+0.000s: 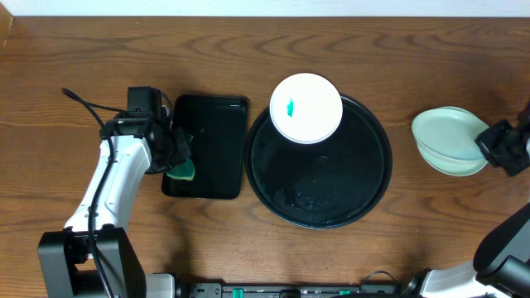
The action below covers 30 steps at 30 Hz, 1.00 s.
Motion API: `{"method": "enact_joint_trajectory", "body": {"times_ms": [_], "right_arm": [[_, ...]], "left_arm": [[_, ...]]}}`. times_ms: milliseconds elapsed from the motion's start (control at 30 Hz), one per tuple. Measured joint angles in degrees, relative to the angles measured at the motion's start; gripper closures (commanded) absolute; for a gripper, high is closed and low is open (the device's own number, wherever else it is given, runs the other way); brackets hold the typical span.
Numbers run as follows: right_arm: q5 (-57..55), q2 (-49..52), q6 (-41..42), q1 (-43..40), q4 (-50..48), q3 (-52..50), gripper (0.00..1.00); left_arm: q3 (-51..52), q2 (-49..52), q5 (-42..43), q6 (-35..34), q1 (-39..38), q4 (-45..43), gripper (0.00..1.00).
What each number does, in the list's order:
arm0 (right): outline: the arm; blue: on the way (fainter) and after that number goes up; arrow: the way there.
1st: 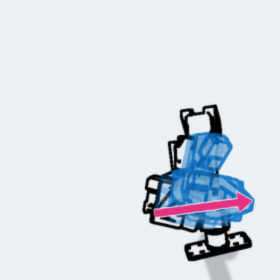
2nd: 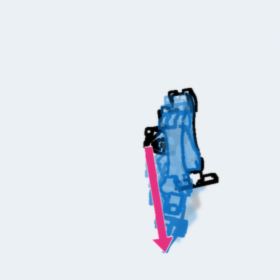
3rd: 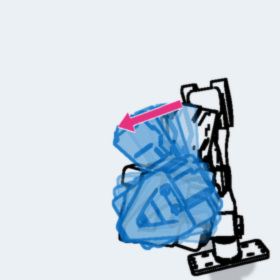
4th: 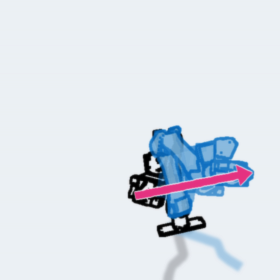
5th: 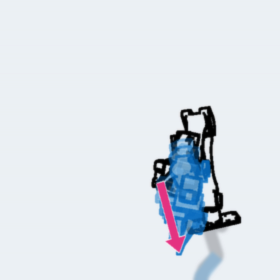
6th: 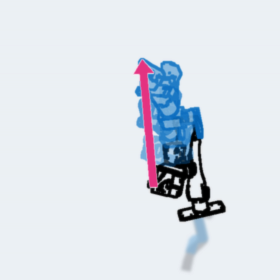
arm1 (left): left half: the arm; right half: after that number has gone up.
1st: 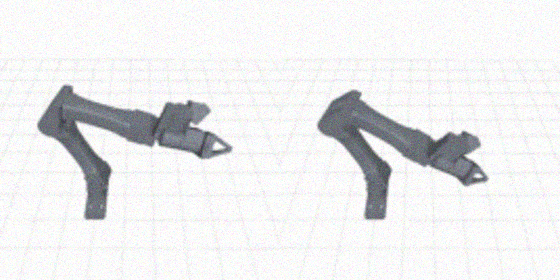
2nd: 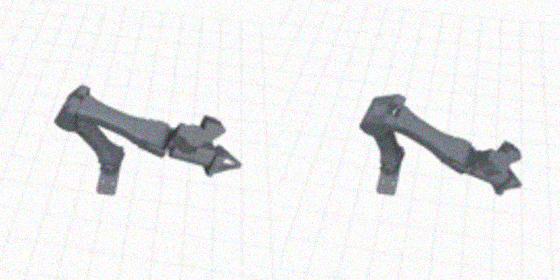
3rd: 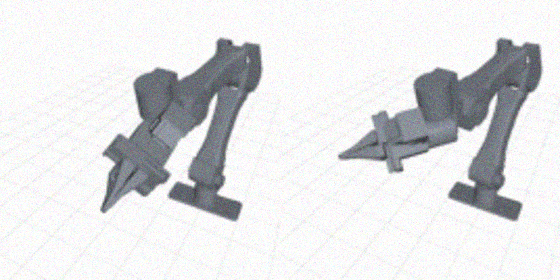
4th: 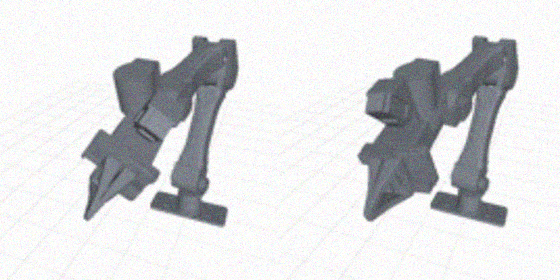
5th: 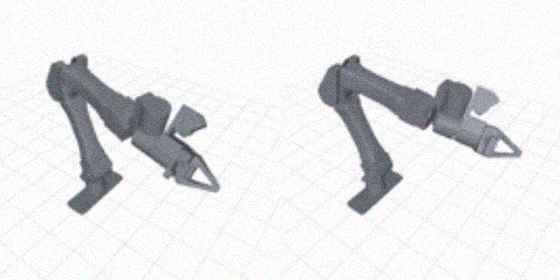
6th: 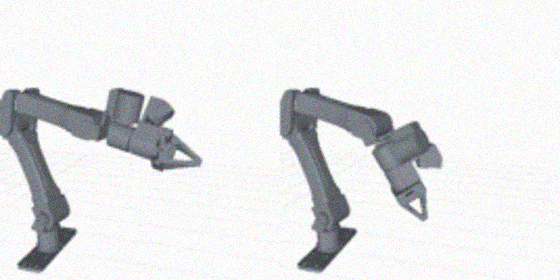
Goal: Clean dirty plates on tray and stack at the side
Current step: 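Carry the mint plate right and set it on the other mint plate, then release the stacked mint plate and raise the right gripper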
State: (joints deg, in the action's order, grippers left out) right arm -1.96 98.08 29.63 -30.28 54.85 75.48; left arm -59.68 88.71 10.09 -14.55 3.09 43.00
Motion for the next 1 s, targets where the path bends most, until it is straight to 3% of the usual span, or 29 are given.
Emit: {"method": "enact_joint_trajectory", "body": {"times_ms": [733, 800, 867, 900, 1000], "right_arm": [[-3.4, 0.0, -0.6, -0.9, -5.4, -3.7, 0.98], [-3.5, 0.0, -0.6, -0.9, -6.9, -4.8, 0.87], [-3.5, 0.0, -0.7, -0.9, -8.2, -5.8, 0.86], [-3.5, 0.0, -0.8, -0.9, -8.3, -6.1, 0.8], [-3.3, 0.0, -1.6, -0.9, -8.4, -6.7, 0.44]], "left_arm": [[0.0, 0.0, 0.0, 0.0, 0.0, 0.0, 0.92], [0.0, 0.0, 0.0, 0.0, 0.0, 0.0, 0.93], [0.0, 0.0, 0.0, 0.0, 0.0, 0.0, 0.92], [0.0, 0.0, 0.0, 0.0, 0.0, 0.0, 0.92], [0.0, 0.0, 0.0, 0.0, 0.0, 0.0, 0.92]]}}
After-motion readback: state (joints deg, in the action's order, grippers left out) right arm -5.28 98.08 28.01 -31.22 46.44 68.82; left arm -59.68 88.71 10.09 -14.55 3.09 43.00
